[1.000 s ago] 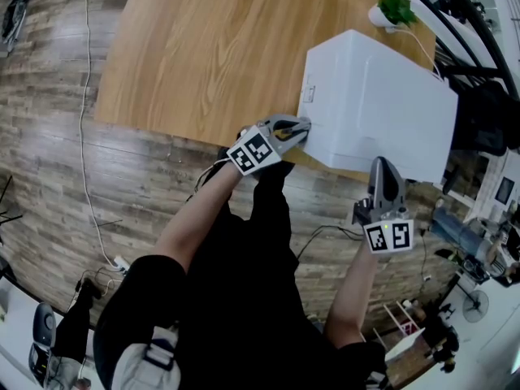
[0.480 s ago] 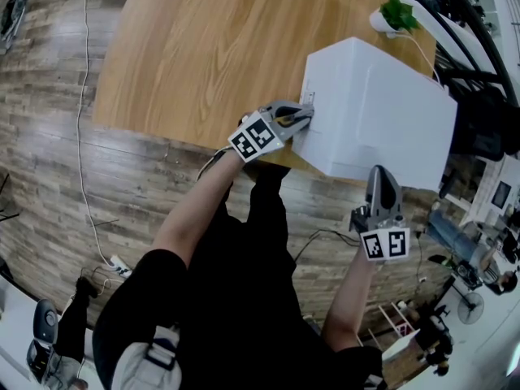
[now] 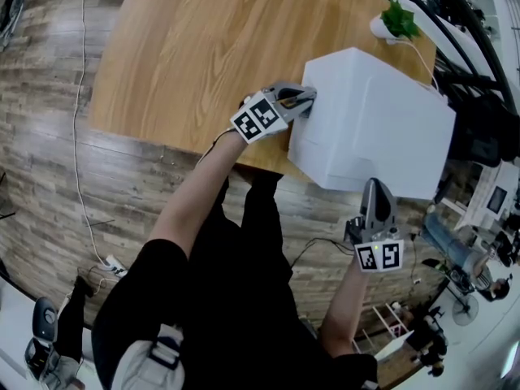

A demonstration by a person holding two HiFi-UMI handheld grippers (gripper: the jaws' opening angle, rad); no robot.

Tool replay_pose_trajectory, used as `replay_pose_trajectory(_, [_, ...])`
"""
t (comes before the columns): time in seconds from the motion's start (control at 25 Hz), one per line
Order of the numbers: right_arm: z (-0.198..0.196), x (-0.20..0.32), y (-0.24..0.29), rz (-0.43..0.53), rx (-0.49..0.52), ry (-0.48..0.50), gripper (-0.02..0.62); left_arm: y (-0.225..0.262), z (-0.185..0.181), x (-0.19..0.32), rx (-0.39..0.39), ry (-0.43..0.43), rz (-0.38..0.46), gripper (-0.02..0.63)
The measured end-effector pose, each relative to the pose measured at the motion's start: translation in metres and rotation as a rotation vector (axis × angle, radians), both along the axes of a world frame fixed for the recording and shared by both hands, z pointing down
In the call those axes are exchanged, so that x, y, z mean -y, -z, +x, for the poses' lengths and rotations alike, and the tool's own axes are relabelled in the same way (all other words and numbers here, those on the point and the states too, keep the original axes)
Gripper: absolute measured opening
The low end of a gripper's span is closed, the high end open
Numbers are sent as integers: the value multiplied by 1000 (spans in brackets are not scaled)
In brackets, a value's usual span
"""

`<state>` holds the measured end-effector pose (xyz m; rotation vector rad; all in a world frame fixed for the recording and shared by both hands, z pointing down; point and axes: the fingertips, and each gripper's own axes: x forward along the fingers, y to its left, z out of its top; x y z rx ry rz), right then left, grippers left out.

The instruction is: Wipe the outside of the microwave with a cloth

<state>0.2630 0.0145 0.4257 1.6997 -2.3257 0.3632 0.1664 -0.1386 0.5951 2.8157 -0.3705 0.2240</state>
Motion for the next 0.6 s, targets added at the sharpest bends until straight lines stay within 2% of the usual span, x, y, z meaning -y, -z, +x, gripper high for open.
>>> replay_pose_trajectory(0.6, [0, -1, -1, -11, -11, -3, -2, -16, 8, 64, 22, 29, -3, 46])
